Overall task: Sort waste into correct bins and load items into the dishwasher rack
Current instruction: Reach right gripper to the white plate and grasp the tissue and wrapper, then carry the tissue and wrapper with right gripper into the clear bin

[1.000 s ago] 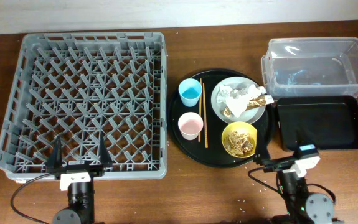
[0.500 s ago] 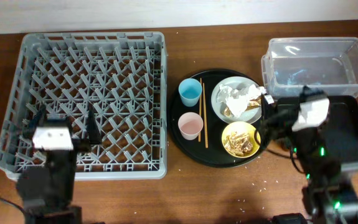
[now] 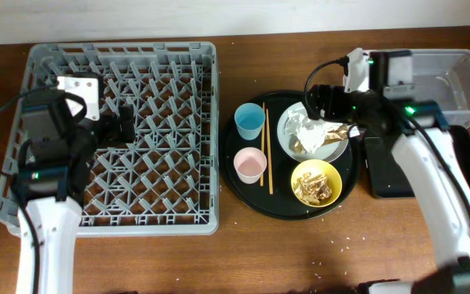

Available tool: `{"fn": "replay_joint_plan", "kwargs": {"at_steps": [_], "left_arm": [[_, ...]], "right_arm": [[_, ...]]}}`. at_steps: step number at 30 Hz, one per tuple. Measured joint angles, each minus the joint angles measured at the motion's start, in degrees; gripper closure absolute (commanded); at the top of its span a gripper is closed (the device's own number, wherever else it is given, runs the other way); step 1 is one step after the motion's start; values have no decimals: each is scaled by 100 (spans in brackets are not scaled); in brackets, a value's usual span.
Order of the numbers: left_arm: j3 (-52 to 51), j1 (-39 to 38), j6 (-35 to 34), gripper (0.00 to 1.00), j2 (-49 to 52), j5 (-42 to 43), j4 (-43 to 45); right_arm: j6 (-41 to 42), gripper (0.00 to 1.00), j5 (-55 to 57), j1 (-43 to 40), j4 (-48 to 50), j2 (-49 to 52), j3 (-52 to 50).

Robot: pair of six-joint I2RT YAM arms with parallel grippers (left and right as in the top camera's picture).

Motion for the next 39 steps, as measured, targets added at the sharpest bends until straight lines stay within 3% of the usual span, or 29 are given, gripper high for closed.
{"fn": "replay_joint_plan", "kwargs": {"at_steps": [2,4,10,12,14,16,19,23,26,28,31,32,33,34,35,39], "left_arm": [[4,0,-2,0,420,9,-2],[4,0,-2,0,691,20,4],[4,0,0,0,1346,20,-2],[4,0,0,0,1456,20,0],[4,0,0,0,1502,20,-2],[4,0,-2,0,1502,20,-2],[4,0,0,0,1502,20,-2],[4,0,0,0,1502,22,-4],[4,0,-2,0,1502,22,-7],[4,0,0,0,1502,22,-2],[4,0,0,1,1502,20,-2],[4,0,-2,1,1502,20,-2],[4,0,0,0,1502,20,-7],[4,0,0,0,1502,20,2],[4,0,0,0,1502,22,0],[4,0,0,0,1502,20,-2]], "right_arm": [[1572,1,879,66,-170,586,0],[2575,1,1515,214,-177,940,0],[3923,1,2138,470,-17,2140,13],[4035,14,2173,470,76,2450,13],[4113,39,2186,472,286,2662,13],[4131,96,2227,474,435,2774,15],[4072,96,2205,474,533,2828,17],[3147,96,1781,474,260,2802,295],[2581,96,1530,376,-811,2352,1412],[2444,96,1556,17,-1161,1744,2229],[2288,96,1692,-992,-1209,1204,2590],[2282,95,1808,-1311,-1222,1276,2575],[2271,80,1932,-1541,-1182,1429,2540],[2258,37,1998,-1687,-1021,1628,2514],[2247,2,2055,-1799,-848,1875,2476],[1589,1,2046,-1891,-557,2446,2430]]}}
